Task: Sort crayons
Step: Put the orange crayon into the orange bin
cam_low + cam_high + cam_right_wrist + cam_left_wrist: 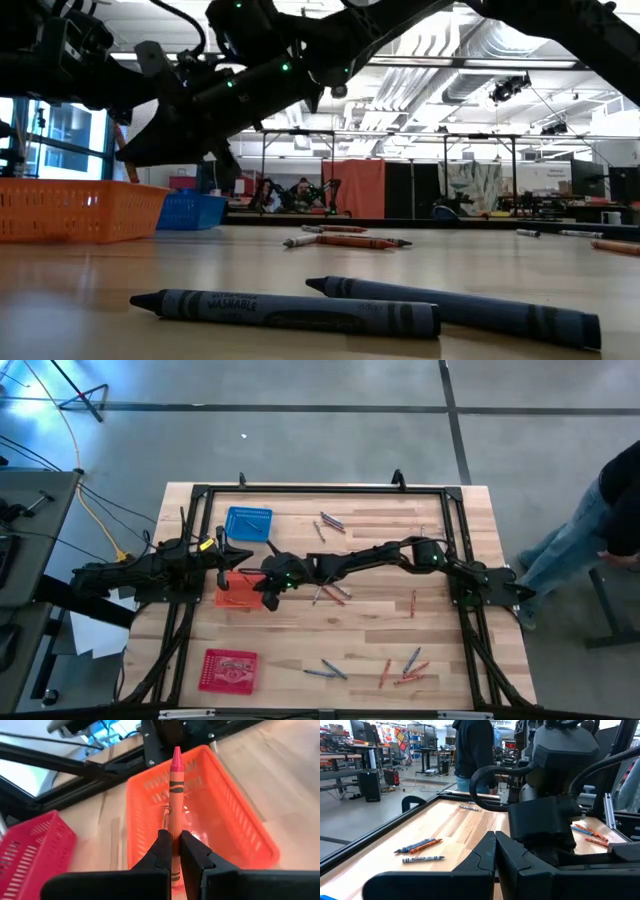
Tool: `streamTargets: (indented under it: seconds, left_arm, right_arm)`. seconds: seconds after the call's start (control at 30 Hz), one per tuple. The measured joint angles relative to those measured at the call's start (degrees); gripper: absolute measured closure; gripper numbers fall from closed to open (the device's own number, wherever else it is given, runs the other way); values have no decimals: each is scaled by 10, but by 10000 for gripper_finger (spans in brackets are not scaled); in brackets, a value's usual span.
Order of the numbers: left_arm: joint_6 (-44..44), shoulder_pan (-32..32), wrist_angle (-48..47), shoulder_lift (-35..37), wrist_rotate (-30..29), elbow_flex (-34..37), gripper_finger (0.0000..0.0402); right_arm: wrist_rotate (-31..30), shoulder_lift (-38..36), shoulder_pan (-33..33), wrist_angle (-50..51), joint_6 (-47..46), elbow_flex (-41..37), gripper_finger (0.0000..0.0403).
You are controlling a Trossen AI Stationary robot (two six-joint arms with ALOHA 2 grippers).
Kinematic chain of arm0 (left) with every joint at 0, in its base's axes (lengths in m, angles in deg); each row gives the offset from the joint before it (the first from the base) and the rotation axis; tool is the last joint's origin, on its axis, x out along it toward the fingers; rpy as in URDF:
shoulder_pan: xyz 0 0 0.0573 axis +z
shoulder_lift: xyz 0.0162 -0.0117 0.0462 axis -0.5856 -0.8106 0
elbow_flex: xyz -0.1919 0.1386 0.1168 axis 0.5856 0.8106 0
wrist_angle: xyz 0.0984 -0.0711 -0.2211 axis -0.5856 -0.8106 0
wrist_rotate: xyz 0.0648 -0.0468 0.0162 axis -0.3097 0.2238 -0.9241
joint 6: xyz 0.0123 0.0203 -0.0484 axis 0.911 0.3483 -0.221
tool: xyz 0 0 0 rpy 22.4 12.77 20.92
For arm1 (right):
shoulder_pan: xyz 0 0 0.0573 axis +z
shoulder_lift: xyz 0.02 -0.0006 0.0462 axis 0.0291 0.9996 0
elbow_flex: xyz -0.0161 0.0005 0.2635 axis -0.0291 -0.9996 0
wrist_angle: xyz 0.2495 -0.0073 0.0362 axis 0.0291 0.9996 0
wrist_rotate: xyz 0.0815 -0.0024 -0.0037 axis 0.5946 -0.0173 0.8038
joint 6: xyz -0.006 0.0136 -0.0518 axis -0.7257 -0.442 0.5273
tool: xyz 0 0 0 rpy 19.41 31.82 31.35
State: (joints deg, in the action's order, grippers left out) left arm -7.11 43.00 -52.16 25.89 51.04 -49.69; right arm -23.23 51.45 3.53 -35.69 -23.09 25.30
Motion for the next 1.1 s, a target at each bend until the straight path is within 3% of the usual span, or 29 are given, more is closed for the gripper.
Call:
streamTargets:
  seconds: [0.8,1.1]
  left_arm:
    - [0,0,0,0,0,0,401]
    - [0,0,0,0,0,0,401]
  right_arm:
    - [-6,25,1,-36,15,6,395]
    - [-4,25,0,-41,22,6,316]
